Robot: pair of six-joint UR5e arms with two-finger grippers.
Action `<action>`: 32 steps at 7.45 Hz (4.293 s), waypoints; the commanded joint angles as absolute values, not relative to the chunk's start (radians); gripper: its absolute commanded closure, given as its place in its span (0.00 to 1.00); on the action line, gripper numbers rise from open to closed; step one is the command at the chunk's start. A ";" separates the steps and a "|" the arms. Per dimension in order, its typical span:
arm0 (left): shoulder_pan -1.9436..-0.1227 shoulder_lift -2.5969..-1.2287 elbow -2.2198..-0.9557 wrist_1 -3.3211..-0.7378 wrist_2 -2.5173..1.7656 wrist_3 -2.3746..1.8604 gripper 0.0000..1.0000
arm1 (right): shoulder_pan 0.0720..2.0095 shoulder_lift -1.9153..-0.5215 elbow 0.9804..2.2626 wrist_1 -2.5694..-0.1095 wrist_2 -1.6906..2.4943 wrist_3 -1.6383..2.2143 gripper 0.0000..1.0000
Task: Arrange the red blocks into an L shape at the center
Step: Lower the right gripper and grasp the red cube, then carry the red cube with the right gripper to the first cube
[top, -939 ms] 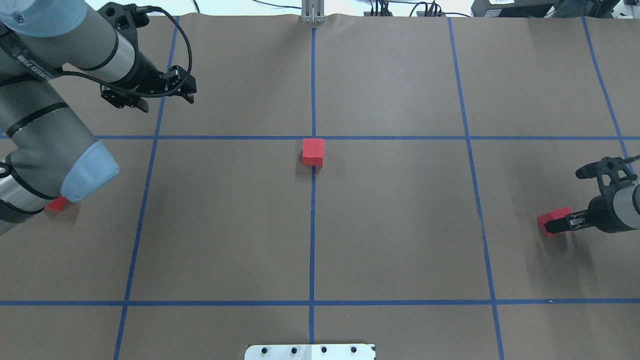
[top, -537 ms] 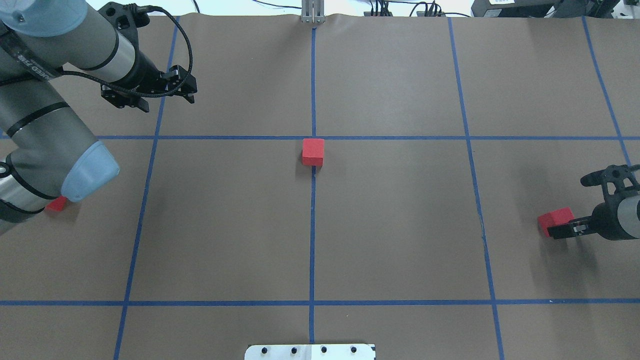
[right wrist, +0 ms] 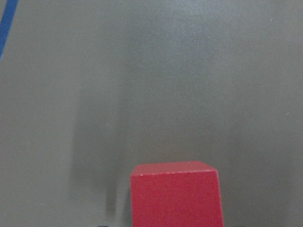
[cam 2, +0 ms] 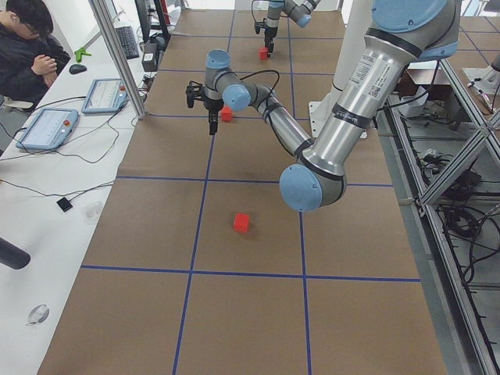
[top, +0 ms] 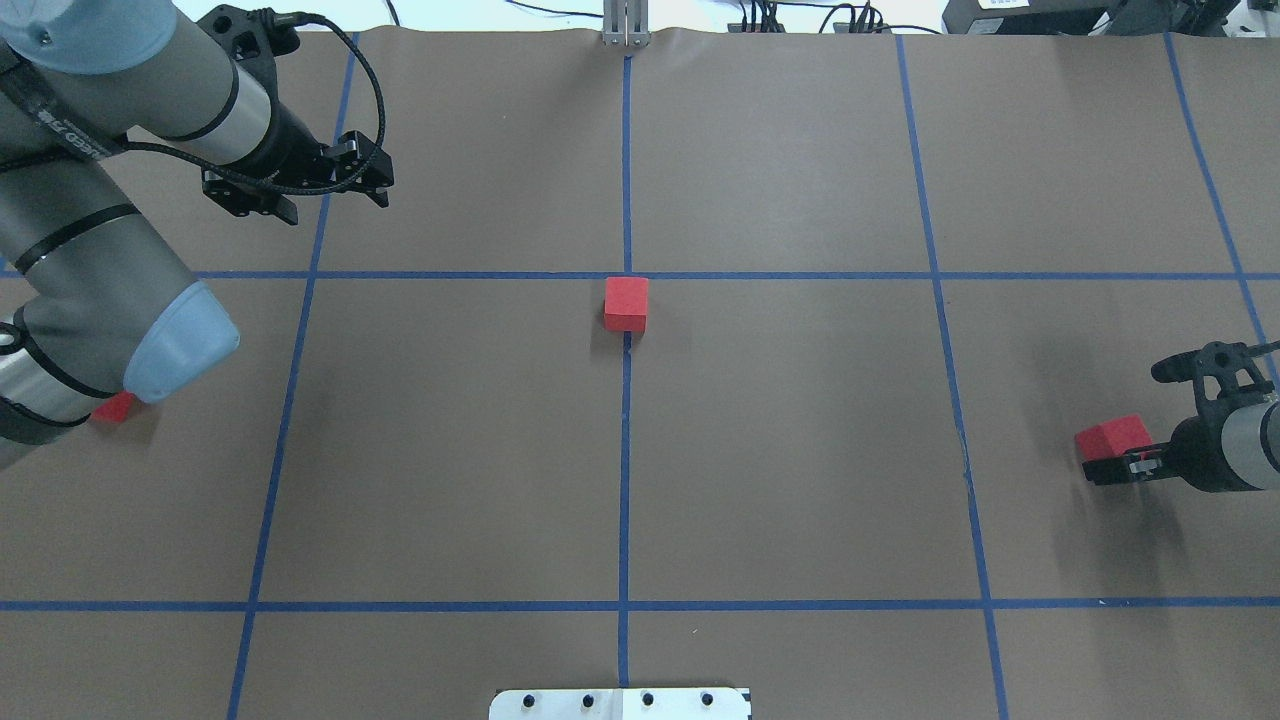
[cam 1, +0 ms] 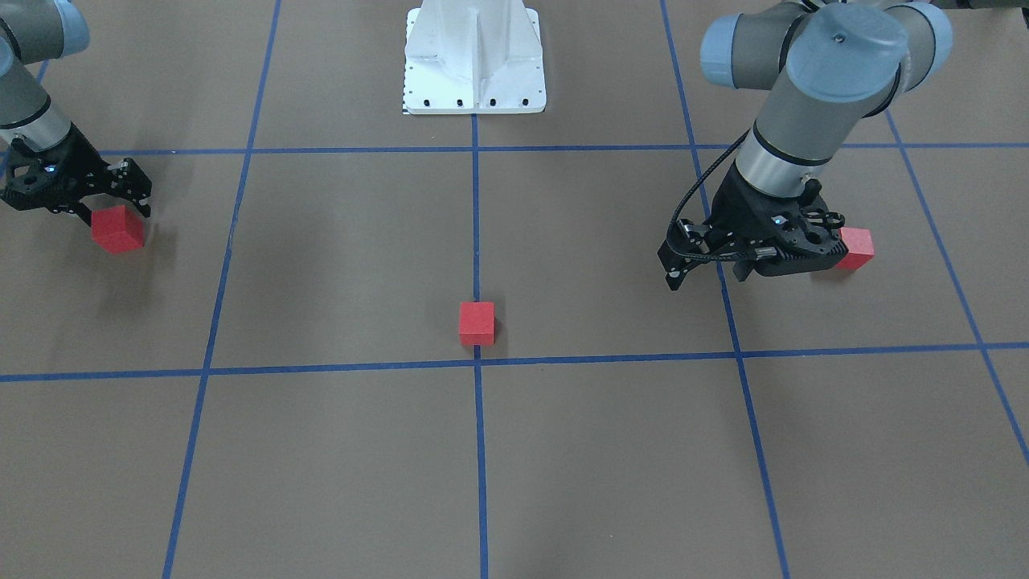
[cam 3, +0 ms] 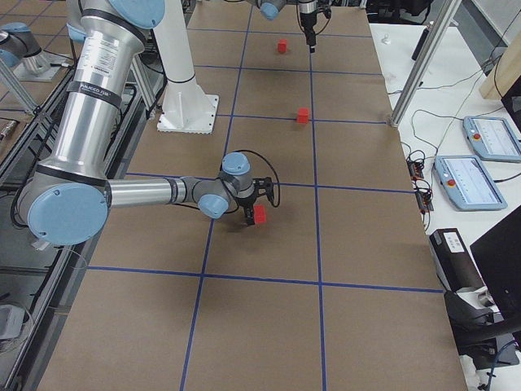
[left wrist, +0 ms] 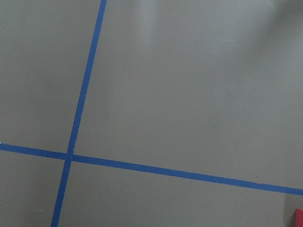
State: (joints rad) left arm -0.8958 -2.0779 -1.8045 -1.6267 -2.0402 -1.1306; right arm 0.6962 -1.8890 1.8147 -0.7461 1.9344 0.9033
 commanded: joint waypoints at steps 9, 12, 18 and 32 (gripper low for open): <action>-0.905 -2.065 -1.819 -1.631 -2.043 -1.088 0.00 | 0.845 -1.820 1.908 -0.764 2.080 0.904 1.00; -0.946 -2.011 -1.832 -1.632 -2.045 -0.942 0.00 | 0.810 -1.462 1.921 -1.112 2.079 0.904 1.00; -1.035 -1.947 -1.829 -1.632 -2.149 -0.794 0.00 | 0.422 -0.886 1.792 -1.621 1.829 1.102 1.00; -1.039 -1.914 -1.822 -1.632 -2.148 -0.752 0.00 | 0.465 -0.724 1.402 -1.453 1.698 1.242 1.00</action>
State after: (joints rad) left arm -1.0386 -1.9154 -1.8235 -1.6321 -2.1476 -0.7527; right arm 0.4640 -0.7264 1.4138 -1.4539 1.6945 1.2419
